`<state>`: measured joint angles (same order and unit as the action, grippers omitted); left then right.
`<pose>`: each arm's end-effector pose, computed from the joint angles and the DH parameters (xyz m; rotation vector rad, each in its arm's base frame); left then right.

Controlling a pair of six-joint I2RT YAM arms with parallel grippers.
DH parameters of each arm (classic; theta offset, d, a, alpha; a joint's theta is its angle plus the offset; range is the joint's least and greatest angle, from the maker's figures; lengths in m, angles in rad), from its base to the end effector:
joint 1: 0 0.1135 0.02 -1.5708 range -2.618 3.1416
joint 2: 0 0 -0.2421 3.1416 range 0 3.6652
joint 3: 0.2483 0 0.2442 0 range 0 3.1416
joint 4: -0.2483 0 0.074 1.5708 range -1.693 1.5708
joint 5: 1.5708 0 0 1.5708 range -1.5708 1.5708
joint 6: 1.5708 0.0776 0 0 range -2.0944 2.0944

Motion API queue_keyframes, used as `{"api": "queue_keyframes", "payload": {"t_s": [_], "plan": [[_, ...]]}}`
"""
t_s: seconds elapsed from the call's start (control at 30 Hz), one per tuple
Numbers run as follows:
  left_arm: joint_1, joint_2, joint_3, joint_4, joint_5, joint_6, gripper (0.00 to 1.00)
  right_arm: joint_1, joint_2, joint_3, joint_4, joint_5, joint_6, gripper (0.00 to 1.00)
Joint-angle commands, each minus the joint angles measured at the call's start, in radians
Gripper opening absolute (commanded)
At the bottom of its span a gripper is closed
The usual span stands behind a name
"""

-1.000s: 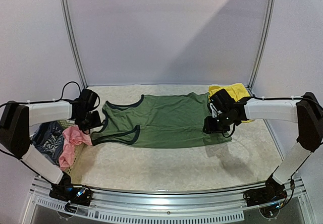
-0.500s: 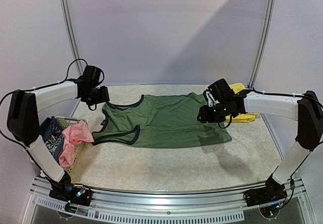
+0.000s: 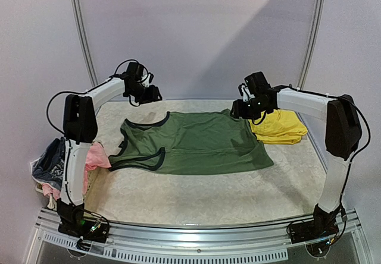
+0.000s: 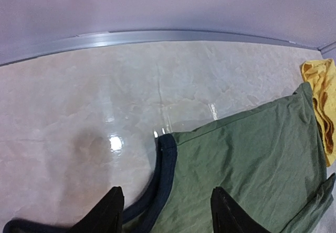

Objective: Fold and stack the mixed laundry pile
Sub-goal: Adjust the 1/3-folded tank top at the center of the board, then fold the 1/3-folded tank top at the center of the board.

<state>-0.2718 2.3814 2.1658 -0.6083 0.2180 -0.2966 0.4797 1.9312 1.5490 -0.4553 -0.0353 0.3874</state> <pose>0.5169 -0.1615 0.1784 0.0742 2.4341 -0.5229 0.3969 0.2096 0.1948 -0.1299 2.4519 0.4354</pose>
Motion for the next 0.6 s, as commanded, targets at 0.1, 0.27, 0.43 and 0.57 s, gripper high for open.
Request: {"api": "queue_keyframes", "payload": {"t_s": [0.1,0.27,0.43,0.57], "plan": [[-0.022,0.279,0.343,-0.224,0.202,0.071,0.58,0.0,0.045,-0.018,-0.053,-0.01,-0.03,0.58],[-0.027,0.335,0.378,-0.192,0.214,0.071,0.59,-0.001,0.042,-0.058,-0.039,-0.005,-0.027,0.58],[-0.026,0.389,0.408,-0.161,0.219,0.062,0.6,-0.002,0.043,-0.09,-0.021,-0.014,-0.019,0.58],[-0.024,0.433,0.436,-0.122,0.219,0.01,0.59,-0.002,0.043,-0.11,-0.006,-0.024,-0.013,0.58]]}}
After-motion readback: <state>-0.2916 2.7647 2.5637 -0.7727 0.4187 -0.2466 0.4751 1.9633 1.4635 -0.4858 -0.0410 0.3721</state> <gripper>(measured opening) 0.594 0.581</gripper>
